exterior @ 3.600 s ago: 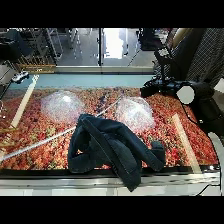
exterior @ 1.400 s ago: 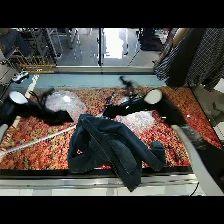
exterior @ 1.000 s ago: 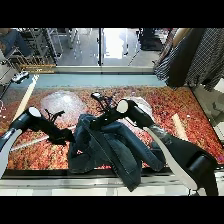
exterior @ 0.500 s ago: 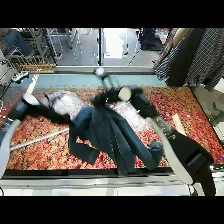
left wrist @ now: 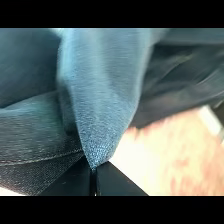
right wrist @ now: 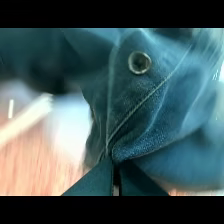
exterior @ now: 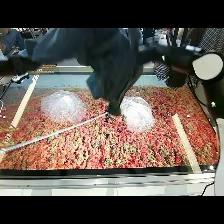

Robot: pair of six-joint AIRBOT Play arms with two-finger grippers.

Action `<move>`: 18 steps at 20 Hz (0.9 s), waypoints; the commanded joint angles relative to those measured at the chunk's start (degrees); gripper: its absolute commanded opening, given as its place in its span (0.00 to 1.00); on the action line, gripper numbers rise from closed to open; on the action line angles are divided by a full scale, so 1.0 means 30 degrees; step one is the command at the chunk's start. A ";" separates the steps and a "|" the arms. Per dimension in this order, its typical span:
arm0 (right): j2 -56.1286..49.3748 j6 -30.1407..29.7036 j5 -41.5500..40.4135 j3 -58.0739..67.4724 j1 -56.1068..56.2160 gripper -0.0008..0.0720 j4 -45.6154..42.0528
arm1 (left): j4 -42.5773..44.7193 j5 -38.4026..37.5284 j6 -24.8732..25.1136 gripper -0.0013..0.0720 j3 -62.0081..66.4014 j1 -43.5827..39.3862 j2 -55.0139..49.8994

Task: Fold the clothes and pants, and hang the long-sleeved shirts on hangers.

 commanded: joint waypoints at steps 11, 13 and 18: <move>0.4794 0.3759 0.1800 -1.4717 -0.2419 0.85 0.2769 | 0.2222 0.1814 0.1530 0.74 -1.2764 -0.1005 0.1916; 0.3803 0.3723 0.1479 -1.4681 -0.1690 0.91 0.3162 | 0.1180 0.3198 0.1923 0.74 -1.1417 -0.2987 0.1290; 0.0058 0.4299 0.1494 -1.4673 0.0583 0.88 0.1719 | 0.4138 0.3781 0.0823 0.89 -0.9573 -0.7541 -0.3453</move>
